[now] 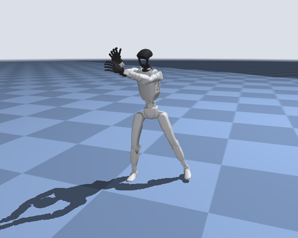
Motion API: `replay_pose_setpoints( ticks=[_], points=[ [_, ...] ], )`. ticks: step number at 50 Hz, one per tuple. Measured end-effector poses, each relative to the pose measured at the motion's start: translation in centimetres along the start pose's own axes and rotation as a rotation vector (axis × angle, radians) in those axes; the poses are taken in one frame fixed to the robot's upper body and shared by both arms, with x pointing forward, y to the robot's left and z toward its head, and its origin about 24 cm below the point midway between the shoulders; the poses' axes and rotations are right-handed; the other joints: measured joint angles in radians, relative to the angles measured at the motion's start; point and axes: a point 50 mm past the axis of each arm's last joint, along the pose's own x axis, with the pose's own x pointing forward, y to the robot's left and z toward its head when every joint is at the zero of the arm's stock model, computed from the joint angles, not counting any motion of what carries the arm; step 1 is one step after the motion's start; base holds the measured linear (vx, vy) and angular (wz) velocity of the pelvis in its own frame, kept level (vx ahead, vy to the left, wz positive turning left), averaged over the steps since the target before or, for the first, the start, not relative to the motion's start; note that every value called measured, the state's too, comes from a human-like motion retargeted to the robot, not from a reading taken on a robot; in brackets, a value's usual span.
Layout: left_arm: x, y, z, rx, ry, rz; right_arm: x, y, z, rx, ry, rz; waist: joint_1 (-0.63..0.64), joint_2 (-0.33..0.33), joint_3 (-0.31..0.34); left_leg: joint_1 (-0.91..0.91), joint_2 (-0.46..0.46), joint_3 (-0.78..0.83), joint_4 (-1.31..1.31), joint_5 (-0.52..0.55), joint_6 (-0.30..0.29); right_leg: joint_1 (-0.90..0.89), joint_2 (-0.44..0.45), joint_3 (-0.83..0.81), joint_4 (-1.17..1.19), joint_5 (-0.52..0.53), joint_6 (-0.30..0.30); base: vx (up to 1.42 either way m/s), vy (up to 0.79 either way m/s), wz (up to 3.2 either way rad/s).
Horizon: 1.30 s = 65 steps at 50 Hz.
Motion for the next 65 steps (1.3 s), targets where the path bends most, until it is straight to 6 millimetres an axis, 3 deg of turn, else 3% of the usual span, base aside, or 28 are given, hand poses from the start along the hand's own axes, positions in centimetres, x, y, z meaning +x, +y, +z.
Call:
replay_pose_setpoints(
  ticks=[5,10,12,15,17,18,20,23,26,29,32,34,37,40,42,44,47,50,53,55,58,60,63,65],
  points=[
    [-0.1,-2.7,9.8,-0.036,-0.361,-0.109,0.8,-5.4,7.0,0.049,-0.36,-0.229,-0.067,0.101,-0.087,0.013,-0.064,0.026,0.019,-0.029,-0.009,0.064,0.008,0.074,-0.127,0.031,0.035,0.3,-0.02,-0.97],
    [-1.6,-5.2,15.4,-0.007,-0.583,-0.189,0.3,-9.3,10.4,0.062,-0.549,-0.379,-0.089,0.177,-0.126,0.021,-0.077,0.123,0.069,-0.047,-0.003,0.127,0.007,0.114,-0.198,0.017,0.077,0.23,-0.02,-0.54],
    [-1.9,-5.5,16.5,0.079,-0.635,-0.206,0.1,-10.3,11.2,0.058,-0.586,-0.402,-0.08,0.197,-0.13,0.028,-0.068,0.156,0.092,-0.054,0.005,0.128,0.019,0.147,-0.194,-0.006,0.033,0.12,-0.01,-0.61],
    [-2.2,-5.6,17.4,0.198,-0.681,-0.214,-0.4,-10.9,11.8,0.061,-0.623,-0.407,-0.07,0.21,-0.127,0.043,-0.079,0.144,0.111,-0.087,0.015,0.144,0.024,0.179,-0.2,-0.009,0.025,0.1,0.01,-0.57],
    [-2.4,-5.6,17.4,0.222,-0.697,-0.226,-0.6,-11.2,11.9,0.066,-0.635,-0.411,-0.057,0.211,-0.124,0.048,-0.094,0.115,0.112,-0.115,0.014,0.147,0.026,0.2,-0.201,-0.013,0.061,0.02,0.04,-0.52],
    [-2.3,-5.5,17.4,0.275,-0.704,-0.222,-0.8,-11.1,11.8,0.077,-0.639,-0.397,-0.05,0.219,-0.12,0.052,-0.103,0.072,0.104,-0.145,0.019,0.155,0.033,0.207,-0.204,-0.016,0.042,0.04,0.08,-0.43],
    [-2.4,-5.2,17.1,0.318,-0.719,-0.222,-1.2,-11.2,11.4,0.087,-0.646,-0.39,-0.04,0.224,-0.116,0.053,-0.117,0.033,0.102,-0.188,0.019,0.163,0.035,0.216,-0.208,-0.036,0.084,0.0,0.08,-0.28],
    [-2.3,-4.8,16.4,0.448,-0.722,-0.186,-1.8,-11.2,10.0,0.105,-0.612,-0.358,-0.031,0.23,-0.114,0.052,-0.119,0.042,0.099,-0.235,0.044,0.164,0.033,0.21,-0.217,-0.013,0.073,-0.05,0.13,0.0],
    [-2.5,-4.9,14.9,0.535,-0.725,-0.169,-3.0,-11.4,7.6,0.123,-0.566,-0.334,-0.025,0.228,-0.103,0.056,-0.114,0.078,0.073,-0.277,0.055,0.156,0.028,0.193,-0.222,-0.005,0.101,-0.14,0.16,0.22],
    [-3.3,-5.5,11.7,0.546,-0.687,-0.187,-5.5,-11.4,4.2,0.161,-0.477,-0.304,-0.019,0.215,-0.077,0.06,-0.116,0.091,0.029,-0.315,0.063,0.145,0.018,0.171,-0.224,0.007,0.129,-0.2,0.2,0.32],
    [-4.8,-5.7,6.2,0.467,-0.573,-0.213,-9.3,-10.7,0.3,0.238,-0.338,-0.27,-0.006,0.184,-0.033,0.052,-0.136,0.08,0.0,-0.329,0.074,0.127,-0.001,0.166,-0.223,0.022,0.139,-0.25,0.2,0.23],
    [-6.4,-5.5,1.4,0.376,-0.441,-0.209,-12.4,-9.4,-2.4,0.319,-0.209,-0.242,0.013,0.151,0.008,0.04,-0.156,0.077,-0.005,-0.327,0.083,0.11,-0.018,0.173,-0.22,0.032,0.132,-0.27,0.17,0.02],
    [-10.4,-4.7,-6.6,0.239,-0.184,-0.161,-17.7,-6.4,-6.1,0.465,0.032,-0.187,0.069,0.103,0.077,0.018,-0.184,0.09,-0.008,-0.319,0.093,0.071,-0.053,0.144,-0.204,0.026,0.097,-0.28,0.15,-0.22],
    [-15.9,-4.2,-13.4,0.156,0.076,-0.117,-23.6,-3.3,-8.8,0.564,0.28,-0.121,0.169,0.086,0.149,-0.006,-0.198,0.119,-0.014,-0.315,0.084,0.027,-0.105,0.01,-0.172,-0.014,0.058,-0.28,0.13,-0.42],
    [-19.8,-4.3,-16.4,0.103,0.219,-0.103,-27.2,-1.5,-9.8,0.578,0.417,-0.079,0.254,0.087,0.203,-0.024,-0.217,0.145,-0.013,-0.312,0.065,0.009,-0.162,-0.117,-0.161,-0.009,0.115,-0.28,0.08,-0.44],
    [-23.8,-4.7,-18.7,0.096,0.344,-0.12,-30.7,0.1,-10.1,0.585,0.529,-0.016,0.337,0.119,0.253,-0.046,-0.218,0.162,-0.009,-0.308,0.045,-0.009,-0.206,-0.246,-0.133,-0.018,0.089,-0.24,0.07,-0.36],
    [-29.4,-5.4,-20.8,0.119,0.51,-0.169,-35.0,2.2,-9.8,0.634,0.672,0.087,0.448,0.182,0.324,-0.085,-0.213,0.181,0.011,-0.294,0.021,-0.037,-0.255,-0.375,-0.088,-0.025,0.043,-0.23,-0.02,-0.29],
    [-34.1,-5.3,-21.7,0.062,0.655,-0.132,-37.7,4.2,-9.6,0.659,0.755,0.227,0.482,0.254,0.384,-0.153,-0.214,0.189,0.057,-0.288,0.005,-0.1,-0.292,-0.404,-0.036,-0.031,0.032,-0.21,-0.11,-0.06],
    [-38.6,-4.4,-22.5,0.119,0.777,-0.202,-39.9,6.7,-8.2,0.718,0.807,0.389,0.473,0.283,0.391,-0.273,-0.196,0.187,0.179,-0.305,-0.003,-0.209,-0.32,-0.374,0.055,-0.022,0.011,-0.15,-0.21,0.11],
    [-40.7,-3.6,-23.0,0.138,0.873,-0.19,-40.7,8.2,-7.4,0.826,0.904,0.393,0.465,0.284,0.391,-0.361,-0.178,0.185,0.282,-0.316,0.006,-0.31,-0.351,-0.349,0.177,-0.036,-0.002,-0.08,-0.29,0.13],
    [-42.2,-2.3,-23.4,0.14,0.91,-0.227,-41.4,10.0,-6.7,0.789,0.889,0.499,0.431,0.271,0.391,-0.445,-0.144,0.169,0.422,-0.347,-0.003,-0.464,-0.404,-0.298,0.443,-0.127,-0.005,0.02,-0.41,0.13],
    [-42.4,-1.8,-23.7,0.157,0.947,-0.201,-41.6,10.6,-6.7,0.856,0.983,0.446,0.425,0.249,0.391,-0.453,-0.119,0.154,0.483,-0.351,0.006,-0.518,-0.424,-0.27,0.593,-0.182,-0.019,0.13,-0.57,0.08],
    [-41.7,-1.8,-24.0,0.115,0.981,-0.114,-41.4,10.7,-8.1,0.875,1.07,0.413,0.423,0.213,0.363,-0.403,-0.079,0.133,0.482,-0.321,0.014,-0.522,-0.414,-0.271,0.729,-0.257,-0.052,0.24,-0.71,-0.06],
    [-40.7,-2.5,-24.4,0.079,0.966,-0.136,-41.6,10.2,-9.4,0.719,0.989,0.535,0.424,0.199,0.303,-0.349,-0.043,0.136,0.423,-0.281,0.009,-0.49,-0.387,-0.305,0.766,-0.312,-0.071,0.33,-0.79,-0.15]
  ],
)
